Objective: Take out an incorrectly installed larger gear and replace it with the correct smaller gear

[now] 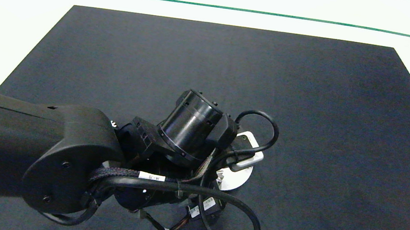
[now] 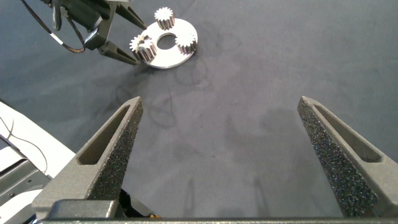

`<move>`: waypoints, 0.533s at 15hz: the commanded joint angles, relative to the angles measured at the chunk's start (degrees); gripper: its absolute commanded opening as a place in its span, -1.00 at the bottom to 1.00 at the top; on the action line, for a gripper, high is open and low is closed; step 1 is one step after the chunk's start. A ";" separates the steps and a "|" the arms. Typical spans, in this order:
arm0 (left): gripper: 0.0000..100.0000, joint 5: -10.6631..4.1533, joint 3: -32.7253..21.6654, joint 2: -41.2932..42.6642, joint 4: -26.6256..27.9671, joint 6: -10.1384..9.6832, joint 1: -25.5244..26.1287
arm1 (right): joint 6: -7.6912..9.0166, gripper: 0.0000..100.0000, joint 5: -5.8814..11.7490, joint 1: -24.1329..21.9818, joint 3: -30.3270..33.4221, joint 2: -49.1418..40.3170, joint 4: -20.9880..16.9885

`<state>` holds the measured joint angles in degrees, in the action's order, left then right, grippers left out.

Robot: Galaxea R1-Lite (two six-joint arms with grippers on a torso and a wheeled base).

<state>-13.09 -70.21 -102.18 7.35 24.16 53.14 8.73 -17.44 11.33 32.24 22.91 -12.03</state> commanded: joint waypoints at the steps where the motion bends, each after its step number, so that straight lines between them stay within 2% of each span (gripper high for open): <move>1: 1.00 -0.09 -0.19 -0.56 0.03 -0.08 -0.05 | 0.06 1.00 -0.13 0.01 -0.08 -0.23 -0.10; 8: 1.00 -0.09 -1.51 -2.94 -0.14 -0.87 -0.76 | 0.06 1.00 -0.13 0.01 -0.34 -0.67 -0.10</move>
<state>-13.08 -71.41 -104.41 7.17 23.15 52.44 8.70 -17.44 11.33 31.94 22.37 -12.09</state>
